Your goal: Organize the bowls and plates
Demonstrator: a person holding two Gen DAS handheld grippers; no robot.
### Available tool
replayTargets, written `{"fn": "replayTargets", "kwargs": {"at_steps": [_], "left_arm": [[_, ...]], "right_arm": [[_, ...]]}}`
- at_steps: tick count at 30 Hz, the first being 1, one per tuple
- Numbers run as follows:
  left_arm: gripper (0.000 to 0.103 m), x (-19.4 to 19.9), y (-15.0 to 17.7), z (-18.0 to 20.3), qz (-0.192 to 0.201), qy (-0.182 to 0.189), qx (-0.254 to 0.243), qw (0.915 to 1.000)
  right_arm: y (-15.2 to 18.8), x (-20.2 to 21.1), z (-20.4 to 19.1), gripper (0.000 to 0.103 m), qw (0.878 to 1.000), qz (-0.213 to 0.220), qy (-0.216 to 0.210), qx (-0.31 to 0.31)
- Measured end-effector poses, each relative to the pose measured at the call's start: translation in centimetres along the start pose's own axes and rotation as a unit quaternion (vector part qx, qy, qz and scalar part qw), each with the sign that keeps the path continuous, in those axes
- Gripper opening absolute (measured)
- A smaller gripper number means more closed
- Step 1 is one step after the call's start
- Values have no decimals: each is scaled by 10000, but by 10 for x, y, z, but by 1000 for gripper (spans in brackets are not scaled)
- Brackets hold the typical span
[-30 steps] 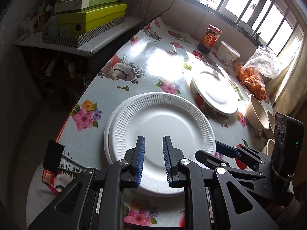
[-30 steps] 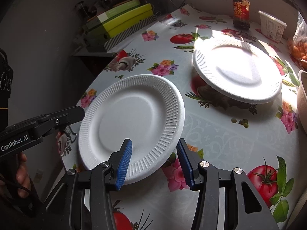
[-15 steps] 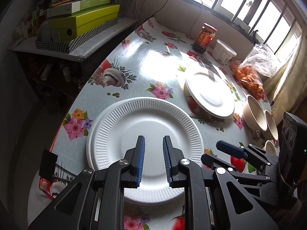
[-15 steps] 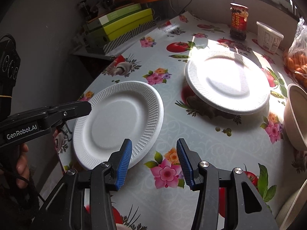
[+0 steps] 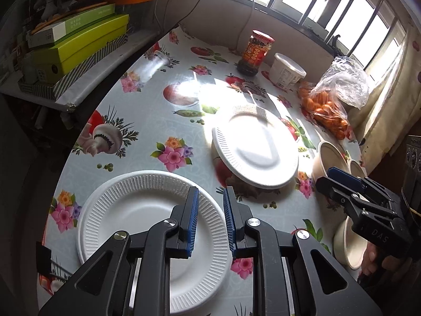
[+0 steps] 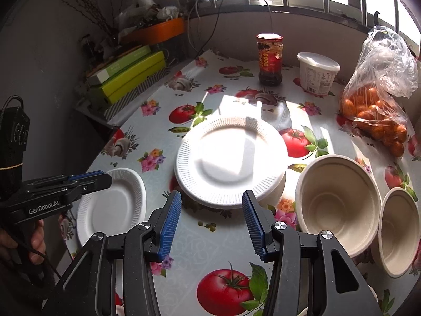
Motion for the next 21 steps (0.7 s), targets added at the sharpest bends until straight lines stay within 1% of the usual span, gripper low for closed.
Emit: {"fn": "replayTargets", "kwargs": {"at_steps": [5, 7, 11, 14, 17, 21], "left_arm": [[20, -14, -17, 11, -55, 62, 41, 10000], [20, -21, -21, 14, -71, 52, 55, 9999], [20, -35, -28, 20, -152, 57, 62, 9998], [20, -48, -32, 20, -268, 61, 120, 9996], [20, -59, -38, 18, -306, -32, 131, 9994], [20, -71, -44, 15, -372, -92, 158, 9991]], "right_arm": [[-29, 1, 33, 48, 9997, 63, 211, 42], [-38, -2, 45, 48, 9997, 61, 219, 28], [-51, -17, 68, 48, 9995, -88, 311, 37], [-56, -34, 82, 48, 9991, -274, 309, -73], [-58, -50, 89, 48, 9987, -423, 235, -181], [-60, -71, 93, 45, 9979, -609, 214, -101]]}}
Point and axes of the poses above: each gripper's, at about its wrist camera, not at the fingertips, and x roughly against the way its jaws point, z to its right, y to its underside, the point moved 10 cm from there along -x, roughly the way its jaws point
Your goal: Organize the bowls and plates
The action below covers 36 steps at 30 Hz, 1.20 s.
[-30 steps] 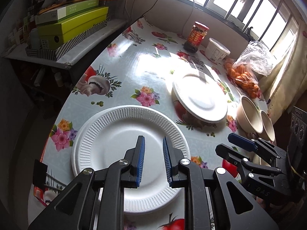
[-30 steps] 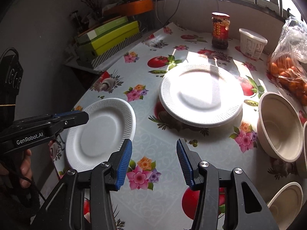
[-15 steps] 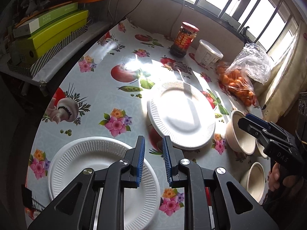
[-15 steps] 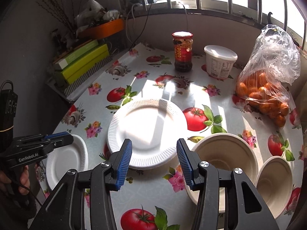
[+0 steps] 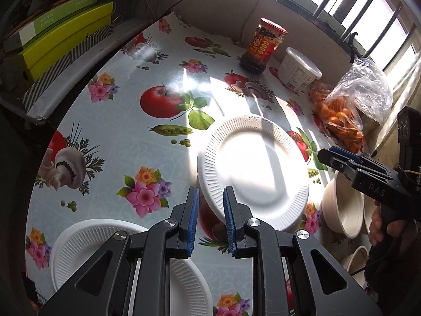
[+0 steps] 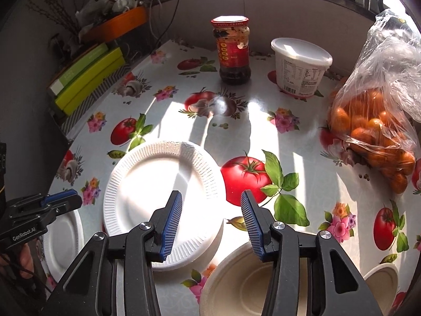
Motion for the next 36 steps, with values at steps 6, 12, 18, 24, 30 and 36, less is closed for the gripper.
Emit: {"fn": "replayTargets", "kwargs": {"at_steps": [6, 12, 18, 24, 30, 36], "left_arm": [[20, -20, -2, -3, -199, -37, 42, 9998], [20, -31, -1, -8, -316, -60, 94, 9994], [20, -38, 2, -5, -394, 1, 107, 9992], [20, -43, 4, -4, -459, 36, 132, 9989], [20, -42, 1, -7, -394, 28, 225, 9990], [14, -44, 2, -7, -415, 48, 263, 9988]], "right_arm": [[-2, -25, 7, 42, 9997, -199, -90, -129], [-2, -36, 11, 39, 9991, -327, -184, -207], [-1, -43, 11, 35, 9987, -401, -243, -215], [3, -49, 10, 30, 9981, -487, -292, -223], [3, -50, 11, 29, 9981, -464, -302, -257], [4, -52, 12, 23, 9981, -480, -278, -272]]}}
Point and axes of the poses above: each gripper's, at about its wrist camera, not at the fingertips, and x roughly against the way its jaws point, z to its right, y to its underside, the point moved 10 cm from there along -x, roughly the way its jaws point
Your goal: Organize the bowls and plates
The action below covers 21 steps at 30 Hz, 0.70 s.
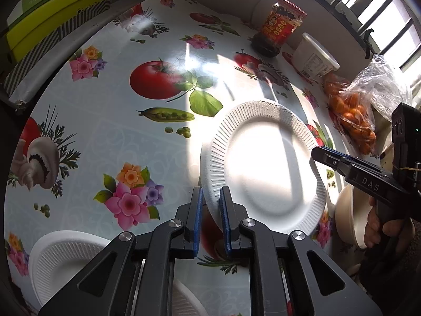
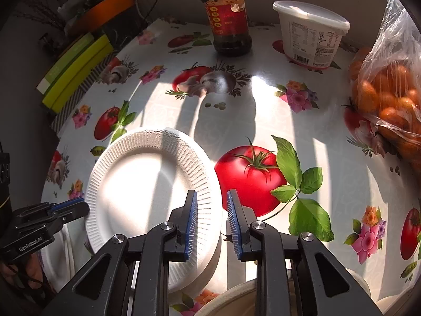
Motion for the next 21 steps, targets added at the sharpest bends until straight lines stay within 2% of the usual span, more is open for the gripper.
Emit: {"fn": "replayTargets", "kwargs": {"at_steps": [7, 21], "left_arm": [[13, 0, -1, 0, 26, 12, 29, 10000], [13, 4, -2, 2, 71, -5, 17, 10000]], "right_arm": [[1, -1, -2, 19, 10000, -7, -34, 13], [0, -1, -3, 18, 10000, 8, -45, -23]]}}
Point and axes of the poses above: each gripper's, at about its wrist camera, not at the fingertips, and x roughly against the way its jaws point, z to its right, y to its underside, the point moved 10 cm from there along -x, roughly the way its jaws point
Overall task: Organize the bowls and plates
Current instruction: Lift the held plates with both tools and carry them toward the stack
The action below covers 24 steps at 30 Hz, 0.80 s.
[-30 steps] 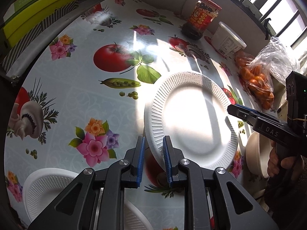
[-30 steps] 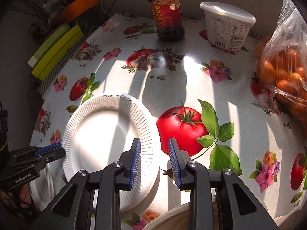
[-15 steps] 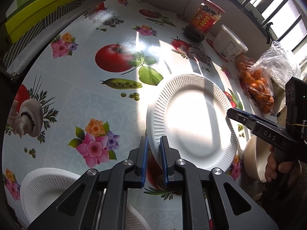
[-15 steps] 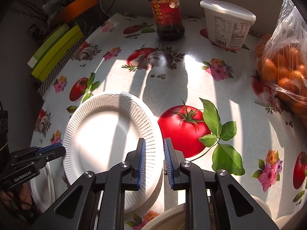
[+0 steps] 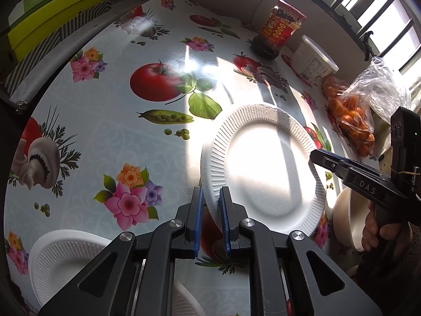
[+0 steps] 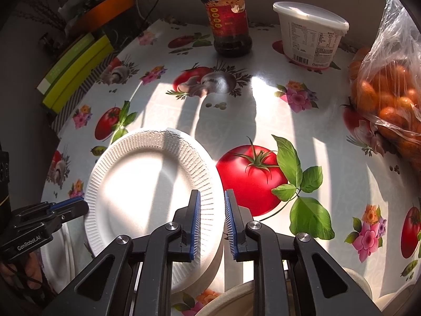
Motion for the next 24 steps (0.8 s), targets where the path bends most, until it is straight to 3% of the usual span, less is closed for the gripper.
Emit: {"fn": "replayTargets", "kwargs": {"at_steps": [24], "left_arm": [[13, 38, 14, -8, 280, 67, 35, 9996]], "right_arm": [[11, 32, -27, 18, 9997, 221, -81, 25]]}}
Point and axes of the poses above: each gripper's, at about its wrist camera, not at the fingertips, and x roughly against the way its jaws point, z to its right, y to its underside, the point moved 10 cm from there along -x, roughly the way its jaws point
